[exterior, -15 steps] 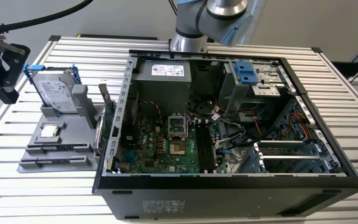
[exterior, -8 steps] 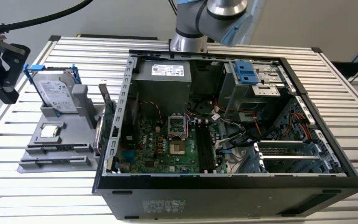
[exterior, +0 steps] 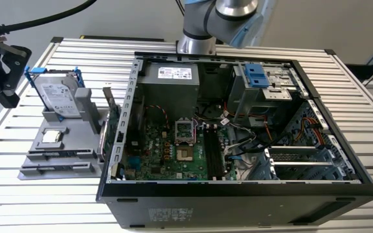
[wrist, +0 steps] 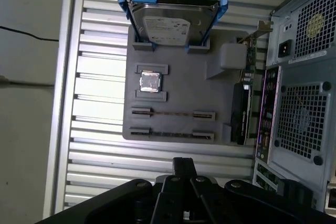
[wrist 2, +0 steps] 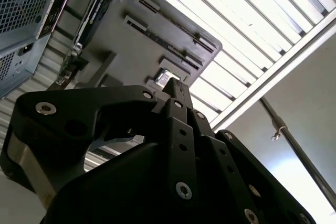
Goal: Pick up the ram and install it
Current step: 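Reach for the ram, then pick up the ram and move it above insertion slot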
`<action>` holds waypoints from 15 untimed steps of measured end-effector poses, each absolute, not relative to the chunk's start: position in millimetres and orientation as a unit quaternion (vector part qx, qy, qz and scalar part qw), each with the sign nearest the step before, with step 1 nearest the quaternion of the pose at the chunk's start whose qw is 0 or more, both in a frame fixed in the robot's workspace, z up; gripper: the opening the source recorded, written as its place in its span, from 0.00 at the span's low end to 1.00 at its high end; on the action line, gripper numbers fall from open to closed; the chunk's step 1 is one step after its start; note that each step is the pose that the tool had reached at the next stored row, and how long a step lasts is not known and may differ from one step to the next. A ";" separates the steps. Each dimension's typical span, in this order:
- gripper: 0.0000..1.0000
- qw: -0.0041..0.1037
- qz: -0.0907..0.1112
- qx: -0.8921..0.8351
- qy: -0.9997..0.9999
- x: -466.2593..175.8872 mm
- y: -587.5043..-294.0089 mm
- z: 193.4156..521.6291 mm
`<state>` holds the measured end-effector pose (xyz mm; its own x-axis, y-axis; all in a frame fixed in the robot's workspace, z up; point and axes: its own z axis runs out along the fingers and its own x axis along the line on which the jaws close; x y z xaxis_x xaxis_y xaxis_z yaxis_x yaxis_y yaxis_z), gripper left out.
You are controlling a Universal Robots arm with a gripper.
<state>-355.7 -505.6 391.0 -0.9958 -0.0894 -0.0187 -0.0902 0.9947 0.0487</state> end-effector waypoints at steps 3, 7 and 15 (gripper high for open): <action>0.00 0.008 0.025 -0.049 0.998 -355.7 -505.6 390.9; 0.00 0.008 0.025 -0.055 0.998 -355.7 -505.6 390.9; 0.00 0.008 0.025 -0.068 0.997 -355.7 -505.6 391.0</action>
